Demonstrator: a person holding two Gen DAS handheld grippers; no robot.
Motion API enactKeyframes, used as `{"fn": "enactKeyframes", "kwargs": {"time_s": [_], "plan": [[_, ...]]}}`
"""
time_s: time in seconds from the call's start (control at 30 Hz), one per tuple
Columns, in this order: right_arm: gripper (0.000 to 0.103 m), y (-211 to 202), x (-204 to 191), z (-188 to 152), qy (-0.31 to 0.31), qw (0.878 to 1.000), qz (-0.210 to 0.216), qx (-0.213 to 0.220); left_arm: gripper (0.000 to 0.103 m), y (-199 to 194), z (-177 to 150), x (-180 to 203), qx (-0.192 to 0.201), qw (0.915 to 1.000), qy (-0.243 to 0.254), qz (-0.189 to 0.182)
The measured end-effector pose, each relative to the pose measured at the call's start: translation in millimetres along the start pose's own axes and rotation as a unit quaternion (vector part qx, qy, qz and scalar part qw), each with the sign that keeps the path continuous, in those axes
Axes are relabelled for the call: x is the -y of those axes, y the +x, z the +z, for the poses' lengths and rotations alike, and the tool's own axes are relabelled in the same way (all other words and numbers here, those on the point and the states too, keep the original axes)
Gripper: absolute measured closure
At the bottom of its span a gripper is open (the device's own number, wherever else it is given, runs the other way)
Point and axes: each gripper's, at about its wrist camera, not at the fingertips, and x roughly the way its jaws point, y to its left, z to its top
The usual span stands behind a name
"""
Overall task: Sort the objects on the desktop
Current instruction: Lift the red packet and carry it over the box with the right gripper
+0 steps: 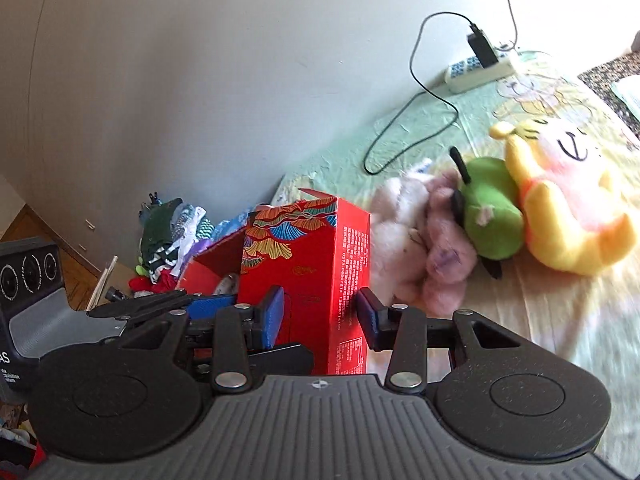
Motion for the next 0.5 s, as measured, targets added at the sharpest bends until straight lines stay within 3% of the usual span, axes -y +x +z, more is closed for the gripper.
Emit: {"fn": "enactKeyframes", "kwargs": {"time_s": [0.2, 0.5], "plan": [[0.060, 36, -39, 20, -0.041, 0.999, 0.018, 0.006, 0.013, -27, 17, -41, 0.028, 0.9993, -0.002, 0.027], [0.060, 104, -90, 27, -0.091, 0.995, 0.016, -0.030, 0.013, -42, 15, -118, 0.015, 0.9982, -0.037, 0.044]]}}
